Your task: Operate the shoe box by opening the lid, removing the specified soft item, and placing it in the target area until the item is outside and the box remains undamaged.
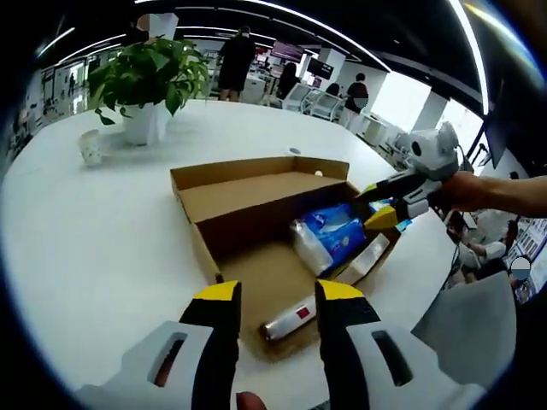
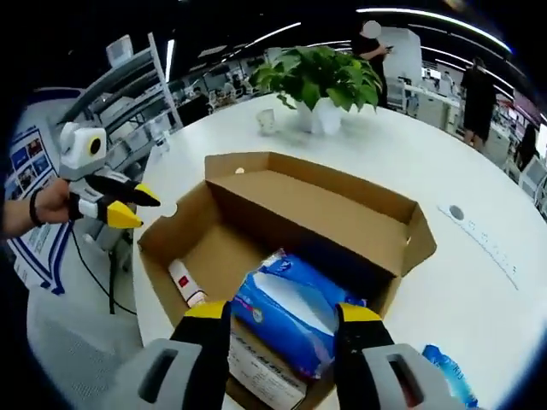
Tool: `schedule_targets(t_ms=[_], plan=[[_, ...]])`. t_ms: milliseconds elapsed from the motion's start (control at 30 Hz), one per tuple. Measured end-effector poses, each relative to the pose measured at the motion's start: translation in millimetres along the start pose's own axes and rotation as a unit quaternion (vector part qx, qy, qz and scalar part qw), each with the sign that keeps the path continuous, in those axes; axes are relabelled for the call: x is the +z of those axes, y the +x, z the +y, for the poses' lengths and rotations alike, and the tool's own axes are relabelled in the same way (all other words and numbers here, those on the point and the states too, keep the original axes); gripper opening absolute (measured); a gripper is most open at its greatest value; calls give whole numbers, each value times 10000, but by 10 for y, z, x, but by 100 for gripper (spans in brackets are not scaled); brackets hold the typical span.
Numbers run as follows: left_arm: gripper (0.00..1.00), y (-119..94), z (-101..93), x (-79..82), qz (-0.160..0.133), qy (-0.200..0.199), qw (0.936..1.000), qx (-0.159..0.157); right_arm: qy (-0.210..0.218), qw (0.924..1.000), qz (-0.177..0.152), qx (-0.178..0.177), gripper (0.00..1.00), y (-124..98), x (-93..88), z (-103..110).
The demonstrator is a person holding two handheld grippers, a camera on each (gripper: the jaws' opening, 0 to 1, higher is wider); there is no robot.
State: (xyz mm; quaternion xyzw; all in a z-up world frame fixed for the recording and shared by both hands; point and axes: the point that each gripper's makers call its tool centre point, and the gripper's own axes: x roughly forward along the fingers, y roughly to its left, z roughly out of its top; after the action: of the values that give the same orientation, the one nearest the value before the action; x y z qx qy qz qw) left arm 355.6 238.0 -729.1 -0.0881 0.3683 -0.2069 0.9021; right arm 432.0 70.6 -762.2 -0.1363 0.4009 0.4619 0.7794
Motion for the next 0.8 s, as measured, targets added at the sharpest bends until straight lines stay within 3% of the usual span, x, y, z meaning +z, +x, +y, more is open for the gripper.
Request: schedule_targets(t_ms=[300, 500, 800], plan=[[39, -70, -16, -63, -4, -10, 10000, -37, -1136, 9917, 593, -22, 52, 201, -31, -16], [41, -65, -33, -128, 62, -2, 9999, -85, -1799, 9788, 975, 8, 55, 348, -46, -14], [40, -55, -59, -162, 119, 19, 9999, -123, -2309, 9618, 1471, 94, 61, 551, -151, -59]])
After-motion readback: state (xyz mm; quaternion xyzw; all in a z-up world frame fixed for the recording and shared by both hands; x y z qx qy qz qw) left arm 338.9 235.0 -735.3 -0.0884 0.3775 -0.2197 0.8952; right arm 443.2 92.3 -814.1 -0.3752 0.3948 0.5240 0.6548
